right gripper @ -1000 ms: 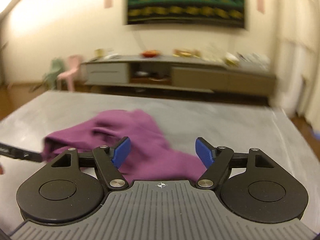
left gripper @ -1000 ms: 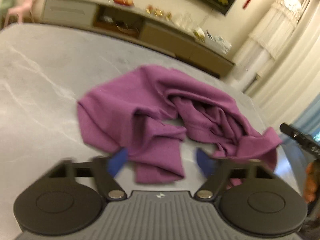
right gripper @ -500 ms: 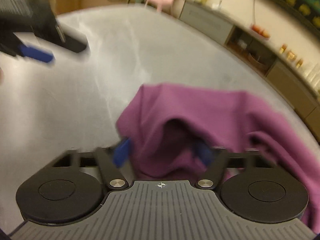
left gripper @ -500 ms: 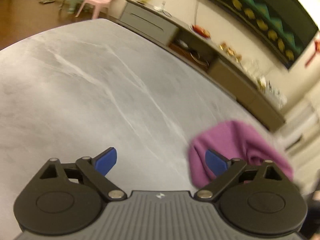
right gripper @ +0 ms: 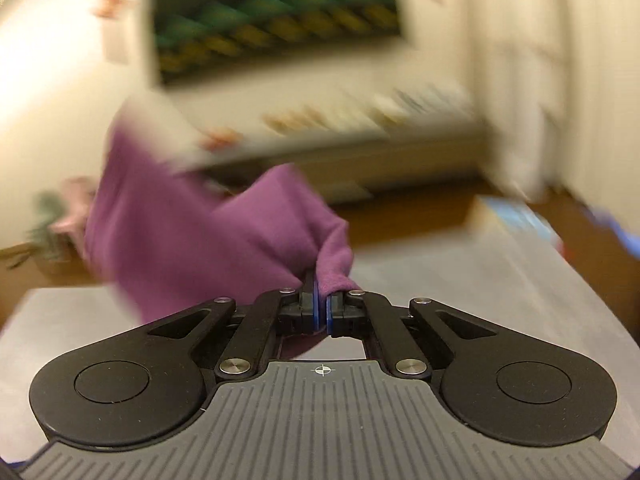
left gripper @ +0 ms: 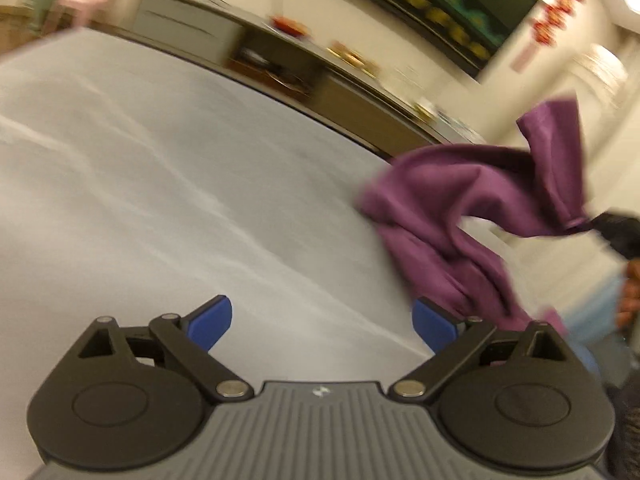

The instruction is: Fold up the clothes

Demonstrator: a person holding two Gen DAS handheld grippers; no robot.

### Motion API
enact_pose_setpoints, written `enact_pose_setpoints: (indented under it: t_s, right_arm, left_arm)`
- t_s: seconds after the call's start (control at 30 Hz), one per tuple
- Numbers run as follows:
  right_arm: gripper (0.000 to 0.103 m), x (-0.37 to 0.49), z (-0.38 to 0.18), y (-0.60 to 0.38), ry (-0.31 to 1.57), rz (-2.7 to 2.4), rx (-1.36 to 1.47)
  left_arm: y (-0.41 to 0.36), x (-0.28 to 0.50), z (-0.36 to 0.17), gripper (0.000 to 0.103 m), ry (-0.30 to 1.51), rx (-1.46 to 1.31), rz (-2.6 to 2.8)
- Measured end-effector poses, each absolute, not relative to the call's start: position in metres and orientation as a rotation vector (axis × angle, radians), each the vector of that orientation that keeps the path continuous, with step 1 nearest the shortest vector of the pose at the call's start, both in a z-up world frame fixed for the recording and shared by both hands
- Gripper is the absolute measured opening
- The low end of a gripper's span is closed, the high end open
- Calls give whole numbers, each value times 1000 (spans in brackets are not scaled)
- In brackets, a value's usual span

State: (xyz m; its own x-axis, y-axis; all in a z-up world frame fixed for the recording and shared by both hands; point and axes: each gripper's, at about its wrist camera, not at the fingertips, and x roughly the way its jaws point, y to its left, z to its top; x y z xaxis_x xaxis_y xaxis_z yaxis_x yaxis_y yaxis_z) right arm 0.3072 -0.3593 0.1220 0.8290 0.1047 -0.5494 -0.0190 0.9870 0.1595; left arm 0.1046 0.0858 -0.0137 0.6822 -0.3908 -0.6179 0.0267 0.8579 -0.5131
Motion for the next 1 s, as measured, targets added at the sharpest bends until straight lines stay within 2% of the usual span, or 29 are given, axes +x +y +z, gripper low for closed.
enact_pose_setpoints:
  t_s: [0.03, 0.17, 0.23, 0.3, 0.33, 0.4, 0.43, 0.47, 0.5, 0.57, 0.63, 0.7, 0.77, 0.8, 0.83, 0.93, 1.0]
  right_arm:
    - [1, 306, 100, -379, 652, 61, 169]
    - [13, 284, 25, -426, 790, 93, 252]
    - [26, 271, 7, -437, 803, 77, 320]
    - [26, 265, 1, -443, 823, 54, 385]
    - [39, 261, 8, -446, 770, 90, 386]
    - [59, 254, 16, -439, 702, 134, 382]
    - [58, 251, 17, -431, 687, 143, 378]
    - [58, 250, 16, -431, 691, 158, 382]
    - [58, 249, 16, -432, 695, 174, 386]
    - [59, 248, 15, -435, 697, 178, 394]
    - [59, 248, 15, -441, 690, 155, 401]
    - [63, 243, 18, -447, 675, 126, 388]
    - [72, 242, 26, -450, 664, 97, 337]
    - [78, 241, 27, -445, 659, 100, 311]
    - [80, 240, 28, -439, 655, 103, 284]
    - [80, 238, 31, -423, 640, 112, 205]
    - [80, 237, 32, -412, 630, 118, 152]
  left_arm:
    - [72, 112, -15, 101, 807, -483, -274]
    - [17, 143, -19, 103, 858, -421, -339]
    - [-8, 164, -23, 103, 882, -399, -328]
    - [-27, 186, -27, 103, 893, -392, -325]
    - [-36, 197, -29, 103, 897, -386, -332]
    - [-53, 218, -36, 103, 915, -369, -320]
    - [-60, 227, -42, 97, 928, -364, -303]
    - [-65, 234, -46, 82, 946, -365, -313]
    - [-70, 239, -48, 76, 950, -360, -332]
    - [-73, 242, -41, 25, 975, -331, -359]
    - [-56, 237, -20, 21, 949, -349, -367]
    - [-24, 231, 9, 20, 897, -377, -337]
    - [32, 224, 38, 20, 840, -436, -275]
    - [61, 224, 49, 21, 831, -442, -244]
    - [91, 225, 54, 29, 844, -434, -213]
    - [166, 215, 41, 31, 900, -440, 66]
    - [179, 194, 33, 49, 887, -487, 45]
